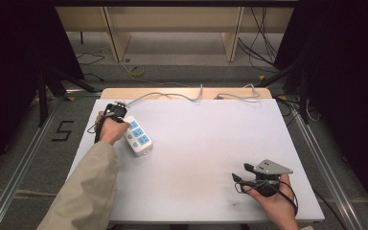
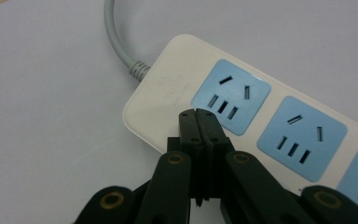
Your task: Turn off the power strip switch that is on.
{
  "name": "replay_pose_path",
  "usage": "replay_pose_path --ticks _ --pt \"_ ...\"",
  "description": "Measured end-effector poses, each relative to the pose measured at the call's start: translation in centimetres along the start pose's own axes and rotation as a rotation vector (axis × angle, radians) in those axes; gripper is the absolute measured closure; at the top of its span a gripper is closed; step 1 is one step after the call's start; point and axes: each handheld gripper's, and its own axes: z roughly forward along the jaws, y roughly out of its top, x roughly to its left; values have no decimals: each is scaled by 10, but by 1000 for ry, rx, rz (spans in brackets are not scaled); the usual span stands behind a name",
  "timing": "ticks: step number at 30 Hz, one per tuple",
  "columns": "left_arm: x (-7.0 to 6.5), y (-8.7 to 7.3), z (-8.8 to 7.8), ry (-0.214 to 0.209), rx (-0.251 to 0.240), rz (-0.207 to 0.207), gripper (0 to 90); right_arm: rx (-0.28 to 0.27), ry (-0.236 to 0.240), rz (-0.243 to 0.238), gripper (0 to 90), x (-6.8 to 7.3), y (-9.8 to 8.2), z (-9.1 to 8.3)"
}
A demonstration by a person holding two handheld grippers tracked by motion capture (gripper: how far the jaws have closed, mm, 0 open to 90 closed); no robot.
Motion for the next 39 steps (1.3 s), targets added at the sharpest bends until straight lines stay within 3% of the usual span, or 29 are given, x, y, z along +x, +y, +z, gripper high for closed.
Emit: replay_pose_path --ticks 5,19,21,24,28,34,39 --pt "-2 1 0 15 7 19 898 -3 -1 0 393 0 0 0" --pt "0 0 0 1 6 0 899 0 -1 -4 393 1 0 0" --pt "-2 0 1 9 10 17 899 1 -3 -5 393 1 0 0" --pt "-3 0 1 -22 10 -1 899 1 -4 -5 393 1 0 0" --pt "-11 2 2 30 18 53 899 2 -4 -6 393 1 0 0" --pt "-4 0 1 -13 0 -1 899 -3 -2 -2 393 0 0 0" --pt "-4 0 1 -13 2 -3 899 -1 -3 -4 393 0 0 0"
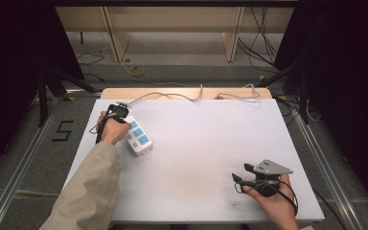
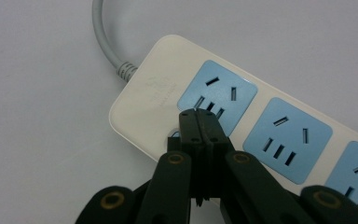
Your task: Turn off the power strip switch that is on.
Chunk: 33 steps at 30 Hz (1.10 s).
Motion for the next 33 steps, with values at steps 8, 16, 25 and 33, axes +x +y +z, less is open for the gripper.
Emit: replay_pose_path --ticks 8,16,25,33 --pt "1 -1 -1 -6 -3 7 899 -1 0 -1 393 0 0 0" --pt "0 -2 -1 2 -7 22 898 -2 1 1 393 0 0 0" --pt "5 -4 -5 -18 -38 10 897 -2 2 2 393 0 0 0" --pt "7 -9 -14 -21 -93 -3 892 -1 4 6 393 0 0 0"
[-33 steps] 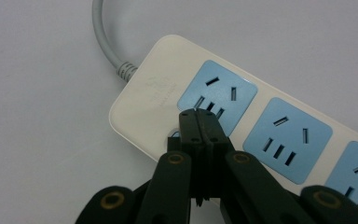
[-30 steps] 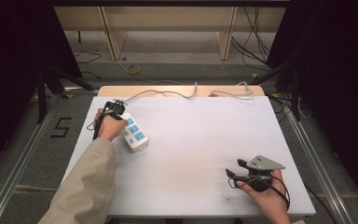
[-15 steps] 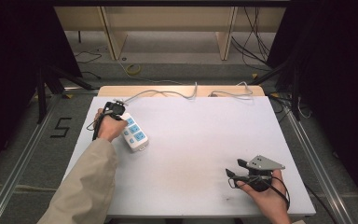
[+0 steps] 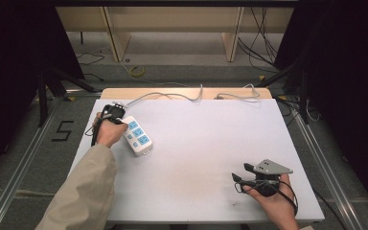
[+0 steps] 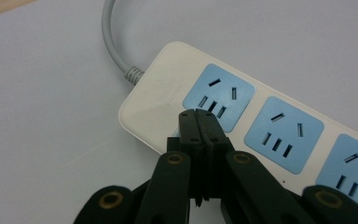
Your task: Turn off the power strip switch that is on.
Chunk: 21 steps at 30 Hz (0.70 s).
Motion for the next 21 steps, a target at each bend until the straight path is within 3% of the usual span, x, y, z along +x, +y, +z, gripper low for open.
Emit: replay_pose_path --ticks 7,17,21 --pt "-3 -1 -13 -22 -45 8 806 0 0 0 393 0 0 0" --pt "-12 -11 -29 -116 -106 -13 606 2 -2 0 393 -2 0 0" --pt "-20 -16 -38 -157 -149 15 511 1 -1 4 393 -3 -1 -1"
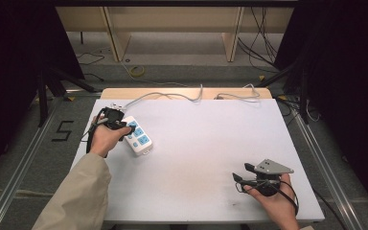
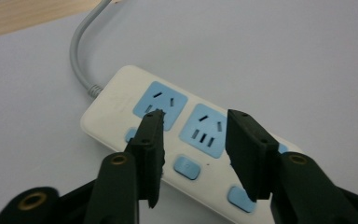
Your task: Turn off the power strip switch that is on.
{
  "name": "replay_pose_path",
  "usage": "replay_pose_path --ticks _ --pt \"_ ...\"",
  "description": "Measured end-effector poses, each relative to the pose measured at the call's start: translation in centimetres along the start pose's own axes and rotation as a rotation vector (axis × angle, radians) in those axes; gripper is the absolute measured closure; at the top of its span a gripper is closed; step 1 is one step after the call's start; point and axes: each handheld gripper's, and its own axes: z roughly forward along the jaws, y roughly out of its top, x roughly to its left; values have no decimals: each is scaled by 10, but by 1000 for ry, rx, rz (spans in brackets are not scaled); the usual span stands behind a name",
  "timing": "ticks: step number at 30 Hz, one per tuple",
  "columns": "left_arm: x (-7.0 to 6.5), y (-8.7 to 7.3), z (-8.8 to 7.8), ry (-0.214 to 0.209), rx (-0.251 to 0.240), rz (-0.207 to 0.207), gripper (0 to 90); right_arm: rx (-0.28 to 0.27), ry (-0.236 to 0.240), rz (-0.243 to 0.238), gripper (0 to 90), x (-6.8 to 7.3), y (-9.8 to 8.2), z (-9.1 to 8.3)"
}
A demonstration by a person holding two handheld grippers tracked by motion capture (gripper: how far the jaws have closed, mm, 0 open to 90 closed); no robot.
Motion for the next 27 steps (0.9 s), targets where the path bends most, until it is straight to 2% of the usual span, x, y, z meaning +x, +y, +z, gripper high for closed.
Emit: replay_pose_path --ticks 4,7,11,14,18,21,24,27 --pt "-14 -11 -8 -56 -42 32 408 3 4 0 393 -1 0 0" --pt "-24 -24 -12 -90 -70 55 362 4 6 -2 392 -1 -1 0" --pt "-39 -42 -21 -112 -130 98 331 5 8 -2 392 0 -1 0" --pt "-52 -57 -27 -134 -151 132 305 7 11 -4 392 0 -1 1" --pt "-68 -82 -32 -167 -168 157 294 10 11 -4 392 1 -1 1" --pt "-76 -96 -31 -153 -158 175 294 8 13 -7 392 1 0 1" --pt "-81 -104 -33 -161 -146 189 288 10 15 -8 392 2 0 1" --pt "-85 -107 -34 -166 -151 184 282 8 15 -11 392 2 0 1"
